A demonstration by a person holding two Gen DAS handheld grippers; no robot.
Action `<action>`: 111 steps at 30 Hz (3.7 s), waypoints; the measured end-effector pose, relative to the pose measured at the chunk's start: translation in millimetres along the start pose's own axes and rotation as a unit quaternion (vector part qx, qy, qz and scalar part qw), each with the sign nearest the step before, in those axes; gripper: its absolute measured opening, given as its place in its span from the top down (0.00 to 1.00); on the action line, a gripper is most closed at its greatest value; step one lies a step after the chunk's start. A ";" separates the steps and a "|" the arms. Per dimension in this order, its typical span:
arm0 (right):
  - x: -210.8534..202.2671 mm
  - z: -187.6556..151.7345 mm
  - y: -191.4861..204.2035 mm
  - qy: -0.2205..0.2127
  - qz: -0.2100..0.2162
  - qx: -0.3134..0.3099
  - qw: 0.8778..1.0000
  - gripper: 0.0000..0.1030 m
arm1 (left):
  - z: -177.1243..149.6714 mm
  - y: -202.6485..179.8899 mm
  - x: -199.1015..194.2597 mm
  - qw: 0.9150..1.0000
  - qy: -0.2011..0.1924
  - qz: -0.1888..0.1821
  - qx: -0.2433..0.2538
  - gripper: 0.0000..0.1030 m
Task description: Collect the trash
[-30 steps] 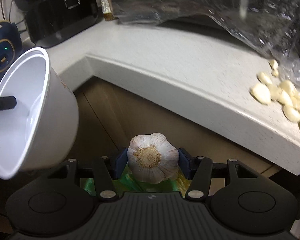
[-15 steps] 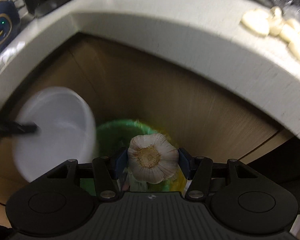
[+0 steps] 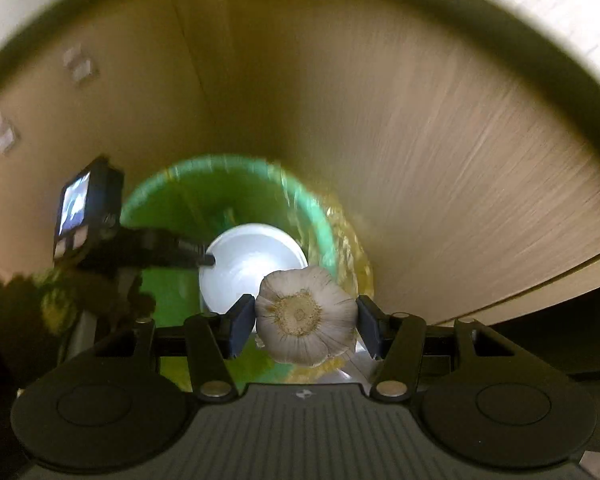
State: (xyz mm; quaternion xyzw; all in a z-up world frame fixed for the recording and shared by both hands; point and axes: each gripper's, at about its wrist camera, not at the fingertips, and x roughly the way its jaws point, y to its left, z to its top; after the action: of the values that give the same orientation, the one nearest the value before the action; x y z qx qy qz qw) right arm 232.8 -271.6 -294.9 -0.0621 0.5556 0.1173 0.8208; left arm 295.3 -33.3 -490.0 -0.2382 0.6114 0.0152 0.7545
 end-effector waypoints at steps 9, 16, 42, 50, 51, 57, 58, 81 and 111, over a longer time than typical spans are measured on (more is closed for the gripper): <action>34.3 19.1 28.2 -0.013 0.054 -0.026 0.998 0.47 | -19.5 23.0 -125.4 0.997 -0.048 -0.041 -0.033 0.77; 36.4 42.7 36.6 -0.010 0.030 0.011 0.999 0.43 | -37.8 8.0 -245.5 0.994 -0.063 -0.085 0.030 0.77; -180.7 143.9 179.4 -0.260 0.050 -0.033 0.964 0.29 | 126.8 68.8 -473.1 0.950 -0.299 -0.035 0.083 0.77; -179.3 175.1 231.0 -0.271 0.057 -0.114 0.954 0.28 | 112.8 51.8 -478.3 0.939 -0.287 -0.133 0.139 0.77; -174.8 179.6 231.1 -0.261 0.061 -0.116 0.956 0.28 | 109.8 48.8 -478.5 0.938 -0.291 -0.132 0.136 0.77; -147.7 195.8 227.0 -0.221 0.120 -0.111 0.961 0.36 | 111.9 59.3 -474.0 0.948 -0.304 -0.050 0.083 0.77; -143.9 196.4 227.0 -0.217 0.125 -0.117 0.961 0.50 | 113.2 64.4 -473.9 0.949 -0.305 -0.044 0.072 0.77; -150.3 274.3 140.0 -0.258 0.141 -0.031 0.955 0.68 | 118.4 77.7 -451.9 0.965 -0.252 -0.064 0.024 0.77; -116.2 204.0 240.5 -0.229 0.064 -0.157 0.959 0.29 | 111.7 82.0 -447.7 0.970 -0.219 -0.104 0.028 0.77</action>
State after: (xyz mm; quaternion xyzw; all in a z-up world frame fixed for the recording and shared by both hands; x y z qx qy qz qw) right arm 311.7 -6.6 -103.9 -0.1259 0.3301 0.2664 0.8968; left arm 259.1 201.7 -86.1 -0.2703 0.4030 -0.0286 0.8739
